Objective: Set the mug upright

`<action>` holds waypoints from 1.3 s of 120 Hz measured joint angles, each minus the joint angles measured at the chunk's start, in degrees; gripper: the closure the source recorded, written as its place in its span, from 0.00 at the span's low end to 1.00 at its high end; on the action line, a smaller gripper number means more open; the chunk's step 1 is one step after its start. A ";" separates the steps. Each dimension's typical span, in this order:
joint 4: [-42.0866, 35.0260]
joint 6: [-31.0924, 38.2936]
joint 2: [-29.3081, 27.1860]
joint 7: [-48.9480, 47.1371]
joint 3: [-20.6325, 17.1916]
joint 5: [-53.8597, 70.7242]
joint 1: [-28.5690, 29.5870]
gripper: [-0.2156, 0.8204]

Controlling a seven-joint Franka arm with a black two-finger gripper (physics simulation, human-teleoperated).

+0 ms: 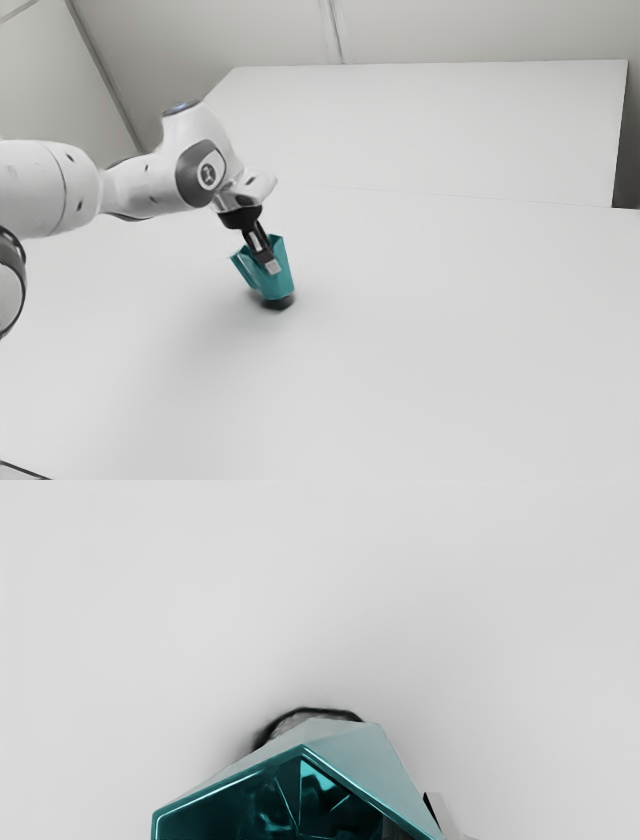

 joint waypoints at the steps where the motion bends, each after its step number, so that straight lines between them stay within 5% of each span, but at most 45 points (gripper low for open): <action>1: 0.06 0.37 0.16 -0.20 0.00 0.34 -0.21 0.97; 45: 0.58 14.72 3.53 -9.20 -0.14 15.29 -6.17 0.97; 96: 0.90 20.22 7.37 -17.04 -0.30 17.21 -5.99 0.97; 125: 2.76 20.17 7.47 -18.71 -0.33 17.73 -6.17 0.49; 156: 2.81 17.93 4.87 -19.81 -0.08 17.75 -6.35 0.29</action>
